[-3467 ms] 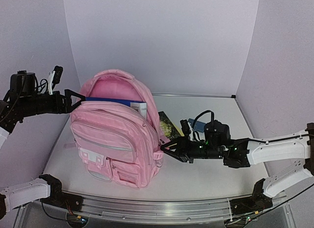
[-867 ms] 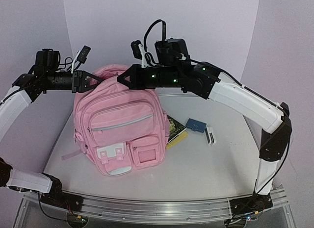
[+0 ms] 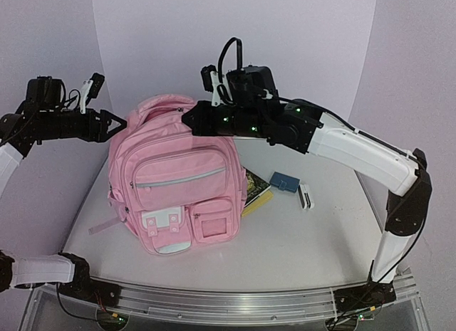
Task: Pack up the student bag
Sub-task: Zip the student bag at the center of the board.
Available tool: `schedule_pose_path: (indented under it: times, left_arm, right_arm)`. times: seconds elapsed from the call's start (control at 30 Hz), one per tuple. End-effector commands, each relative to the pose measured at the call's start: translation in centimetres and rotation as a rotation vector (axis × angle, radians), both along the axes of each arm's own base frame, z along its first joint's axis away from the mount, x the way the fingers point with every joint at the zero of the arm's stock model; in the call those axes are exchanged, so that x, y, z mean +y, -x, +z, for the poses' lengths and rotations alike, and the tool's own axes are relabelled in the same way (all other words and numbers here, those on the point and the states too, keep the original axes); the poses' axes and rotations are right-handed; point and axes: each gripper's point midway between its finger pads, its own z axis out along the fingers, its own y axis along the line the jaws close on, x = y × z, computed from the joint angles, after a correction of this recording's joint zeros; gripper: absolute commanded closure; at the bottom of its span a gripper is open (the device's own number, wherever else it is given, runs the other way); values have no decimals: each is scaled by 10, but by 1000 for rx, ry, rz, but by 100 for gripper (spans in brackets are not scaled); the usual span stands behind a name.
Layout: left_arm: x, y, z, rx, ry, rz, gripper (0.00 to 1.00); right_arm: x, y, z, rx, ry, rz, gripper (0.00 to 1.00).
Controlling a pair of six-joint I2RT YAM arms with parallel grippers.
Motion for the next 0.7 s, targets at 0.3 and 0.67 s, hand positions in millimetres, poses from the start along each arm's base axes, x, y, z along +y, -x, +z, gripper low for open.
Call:
schedule_pose_path:
  times: [0.3, 0.67]
  left_arm:
    - [-19, -3, -6, 26, 122, -185, 59]
    - [-47, 10, 8, 98, 259, -403, 100]
  right_arm:
    - [-12, 10, 43, -48, -80, 38, 100]
    - [12, 24, 53, -68, -79, 91, 100]
